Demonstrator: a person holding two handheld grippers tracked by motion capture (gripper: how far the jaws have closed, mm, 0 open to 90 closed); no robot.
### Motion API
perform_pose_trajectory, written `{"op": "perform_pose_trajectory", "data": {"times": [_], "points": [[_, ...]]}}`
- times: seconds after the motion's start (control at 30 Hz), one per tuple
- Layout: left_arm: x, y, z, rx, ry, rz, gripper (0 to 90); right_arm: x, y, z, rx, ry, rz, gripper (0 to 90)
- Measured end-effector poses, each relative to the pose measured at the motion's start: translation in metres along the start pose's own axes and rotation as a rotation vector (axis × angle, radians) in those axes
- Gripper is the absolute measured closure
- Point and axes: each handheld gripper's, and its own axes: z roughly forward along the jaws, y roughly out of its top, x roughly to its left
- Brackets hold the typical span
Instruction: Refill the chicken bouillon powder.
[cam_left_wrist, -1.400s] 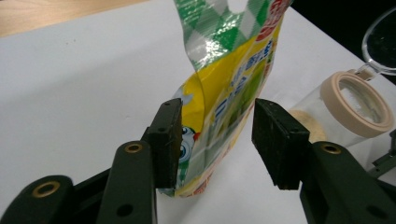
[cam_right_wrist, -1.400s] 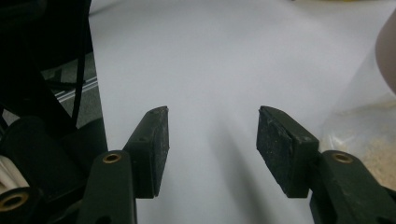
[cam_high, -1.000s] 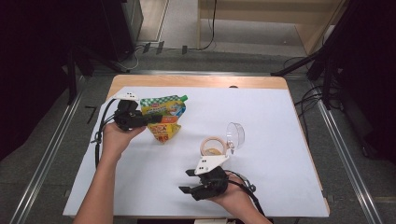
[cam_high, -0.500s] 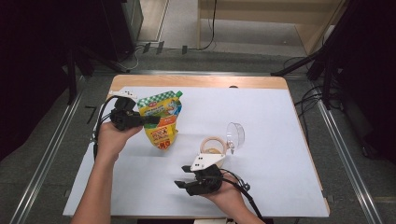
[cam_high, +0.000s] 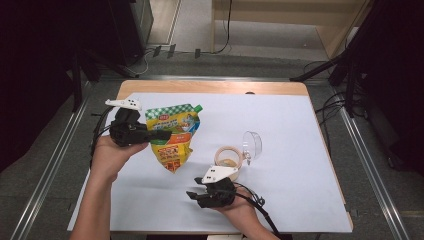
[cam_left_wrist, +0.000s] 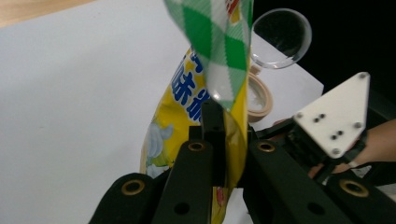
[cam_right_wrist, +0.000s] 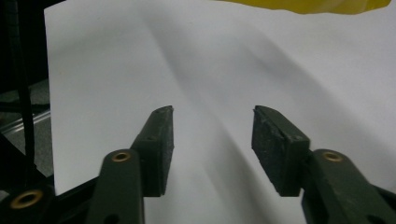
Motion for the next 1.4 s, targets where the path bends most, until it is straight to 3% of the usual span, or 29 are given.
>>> {"op": "perform_pose_trajectory", "data": {"times": [0.17, 0.27, 0.37, 0.57, 0.7, 0.8, 0.9, 1.03, 1.13, 1.27, 1.4], "points": [[-0.015, 0.002, -0.002, 0.025, -0.02, 0.025, 90.0, 0.001, -0.001, 0.007, -0.009, -0.011, 0.019, 58.4], [-0.022, 0.002, -0.003, 0.039, -0.038, 0.036, 90.0, 0.0, 0.0, 0.008, -0.031, -0.042, 0.013, 66.0], [-0.029, 0.002, -0.002, 0.063, -0.061, 0.049, 90.0, -0.002, 0.001, 0.008, -0.061, -0.05, 0.045, 73.8], [-0.05, 0.004, -0.002, 0.106, -0.087, 0.073, 90.0, -0.004, 0.001, 0.007, -0.087, -0.084, 0.072, 74.4], [-0.058, 0.006, -0.003, 0.105, -0.142, 0.058, 90.0, -0.003, 0.001, 0.006, -0.114, -0.109, 0.049, 69.2], [-0.055, 0.004, 0.005, 0.117, -0.173, 0.027, 90.0, 0.0, 0.003, 0.003, -0.166, -0.107, -0.005, 67.7], [-0.05, 0.005, 0.011, 0.095, -0.15, -0.004, 90.0, 0.007, 0.003, 0.002, -0.157, -0.119, -0.095, 70.7], [-0.047, 0.005, 0.018, 0.074, -0.116, -0.043, 89.3, 0.013, 0.002, 0.003, -0.138, -0.085, -0.102, 70.8], [-0.047, 0.005, 0.024, 0.059, -0.113, -0.067, 88.3, 0.016, 0.004, 0.002, -0.12, -0.068, -0.101, 71.2], [-0.048, 0.006, 0.029, 0.051, -0.098, -0.077, 87.3, 0.021, 0.006, 0.001, -0.11, -0.046, -0.107, 72.6], [-0.05, 0.006, 0.034, 0.062, -0.072, -0.075, 85.2, 0.031, 0.007, 0.0, -0.115, -0.034, -0.147, 74.5]]}}
